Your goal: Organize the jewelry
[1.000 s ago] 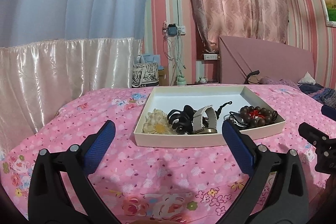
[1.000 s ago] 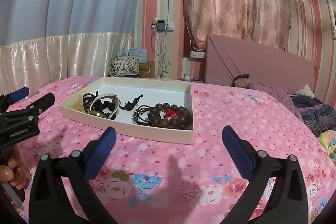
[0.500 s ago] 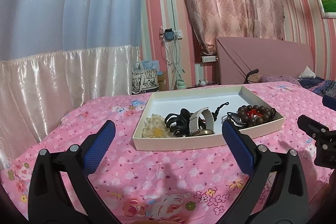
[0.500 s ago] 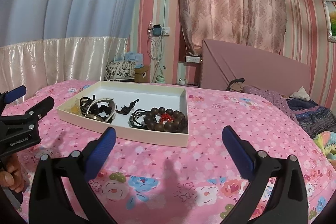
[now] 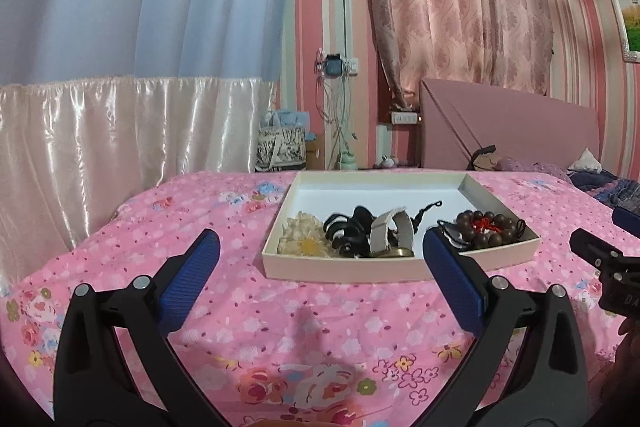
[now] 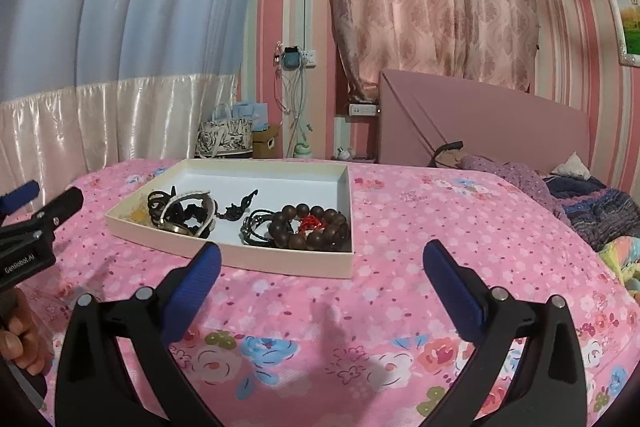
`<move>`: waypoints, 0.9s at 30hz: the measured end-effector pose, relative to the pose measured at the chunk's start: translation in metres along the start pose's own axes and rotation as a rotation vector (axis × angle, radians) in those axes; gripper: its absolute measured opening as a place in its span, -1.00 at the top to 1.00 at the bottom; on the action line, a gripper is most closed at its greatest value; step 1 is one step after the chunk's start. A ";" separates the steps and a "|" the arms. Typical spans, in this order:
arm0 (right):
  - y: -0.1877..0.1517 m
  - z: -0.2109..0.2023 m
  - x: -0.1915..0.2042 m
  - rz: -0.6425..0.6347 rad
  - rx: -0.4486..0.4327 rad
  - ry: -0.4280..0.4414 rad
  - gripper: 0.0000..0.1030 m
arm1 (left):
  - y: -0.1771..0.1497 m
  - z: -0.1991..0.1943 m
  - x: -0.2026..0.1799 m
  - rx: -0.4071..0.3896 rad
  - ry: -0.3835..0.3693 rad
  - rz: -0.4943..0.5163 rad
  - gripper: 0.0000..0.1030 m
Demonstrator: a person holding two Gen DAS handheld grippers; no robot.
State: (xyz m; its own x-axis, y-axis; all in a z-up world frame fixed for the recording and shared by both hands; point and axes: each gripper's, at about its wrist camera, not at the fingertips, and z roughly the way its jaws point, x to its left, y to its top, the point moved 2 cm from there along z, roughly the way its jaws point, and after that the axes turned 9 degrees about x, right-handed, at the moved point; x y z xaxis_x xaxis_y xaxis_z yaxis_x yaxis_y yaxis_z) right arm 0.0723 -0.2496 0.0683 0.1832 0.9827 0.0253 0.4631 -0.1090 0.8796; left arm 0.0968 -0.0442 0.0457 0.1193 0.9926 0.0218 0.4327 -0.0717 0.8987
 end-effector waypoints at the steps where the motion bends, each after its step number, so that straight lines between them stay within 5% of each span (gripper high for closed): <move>1: 0.000 0.001 0.000 0.001 0.004 0.005 -0.96 | 0.000 0.000 0.000 0.007 -0.004 0.004 -0.94; 27: -0.001 0.002 0.005 -0.022 0.014 0.004 -0.96 | -0.007 -0.008 -0.008 0.036 0.002 0.052 -0.94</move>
State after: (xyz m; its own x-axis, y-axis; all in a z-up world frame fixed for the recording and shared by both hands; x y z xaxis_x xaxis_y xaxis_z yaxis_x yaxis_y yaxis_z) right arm 0.0749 -0.2448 0.0664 0.1693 0.9855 0.0081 0.4789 -0.0894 0.8733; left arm 0.0861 -0.0507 0.0430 0.1409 0.9876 0.0690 0.4575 -0.1268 0.8801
